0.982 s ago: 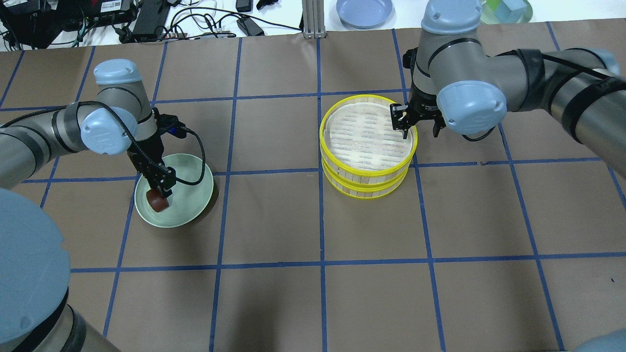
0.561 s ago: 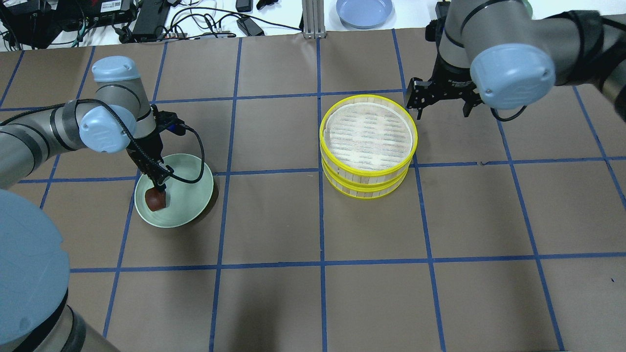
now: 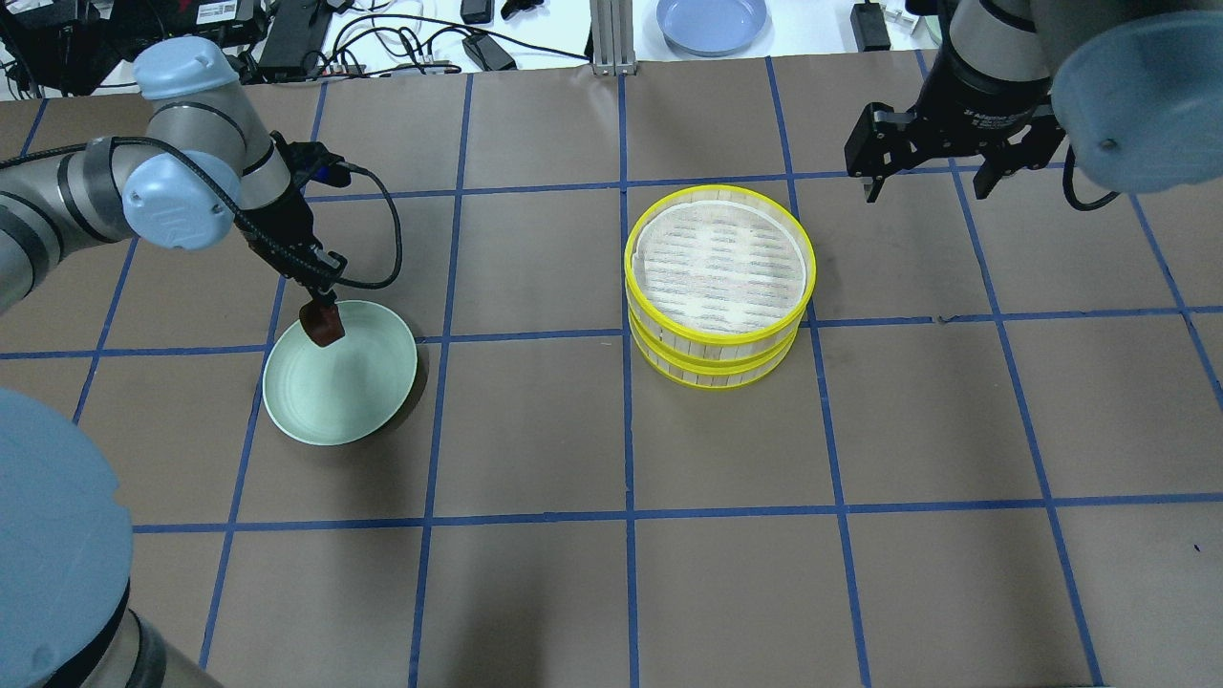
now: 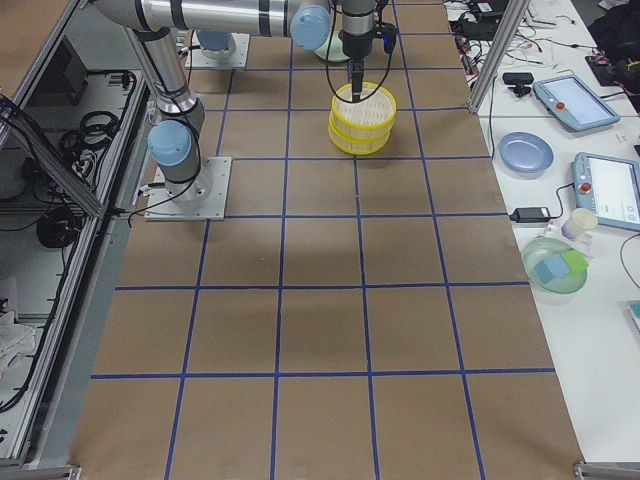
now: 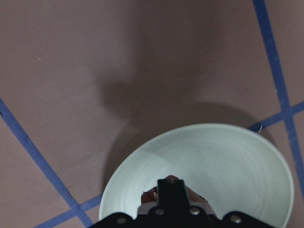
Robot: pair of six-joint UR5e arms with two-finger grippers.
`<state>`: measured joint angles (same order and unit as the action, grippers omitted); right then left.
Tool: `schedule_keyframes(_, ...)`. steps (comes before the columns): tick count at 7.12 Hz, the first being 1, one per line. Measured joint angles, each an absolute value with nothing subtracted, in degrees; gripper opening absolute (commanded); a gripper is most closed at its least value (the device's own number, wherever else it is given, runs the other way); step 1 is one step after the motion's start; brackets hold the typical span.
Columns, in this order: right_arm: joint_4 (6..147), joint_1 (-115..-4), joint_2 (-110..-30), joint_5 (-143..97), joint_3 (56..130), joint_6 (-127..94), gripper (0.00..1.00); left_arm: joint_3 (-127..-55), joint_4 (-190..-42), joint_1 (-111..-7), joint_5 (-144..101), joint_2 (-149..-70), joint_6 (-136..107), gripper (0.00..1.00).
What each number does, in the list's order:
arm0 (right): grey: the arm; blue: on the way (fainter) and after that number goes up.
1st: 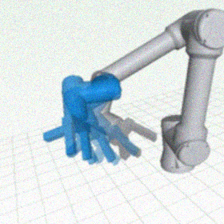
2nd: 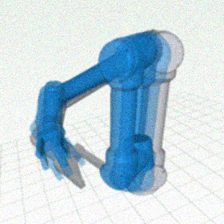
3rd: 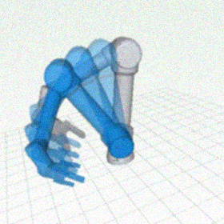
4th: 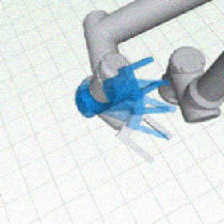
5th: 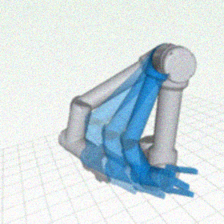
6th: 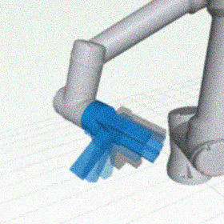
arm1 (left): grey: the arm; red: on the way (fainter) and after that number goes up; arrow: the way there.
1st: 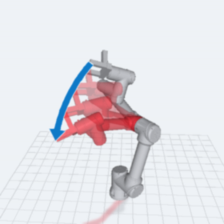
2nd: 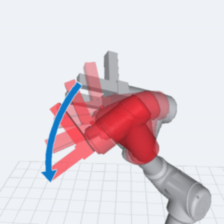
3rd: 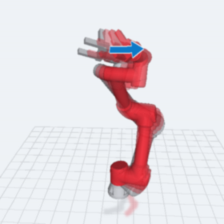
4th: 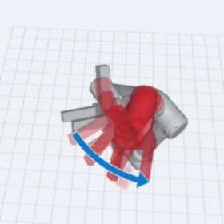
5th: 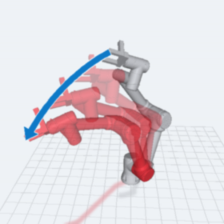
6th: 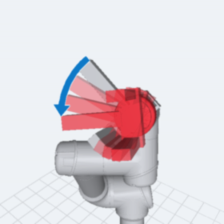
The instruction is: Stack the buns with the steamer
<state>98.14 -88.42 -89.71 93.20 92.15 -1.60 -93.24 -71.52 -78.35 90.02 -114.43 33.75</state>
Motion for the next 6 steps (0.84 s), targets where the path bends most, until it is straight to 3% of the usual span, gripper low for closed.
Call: schedule_keyframes(6, 99.4, -88.2, -90.5, 91.5, 92.4, 2.1, 1.0, -88.3, -60.6, -90.7, 66.2, -112.1, -5.2, 0.0)
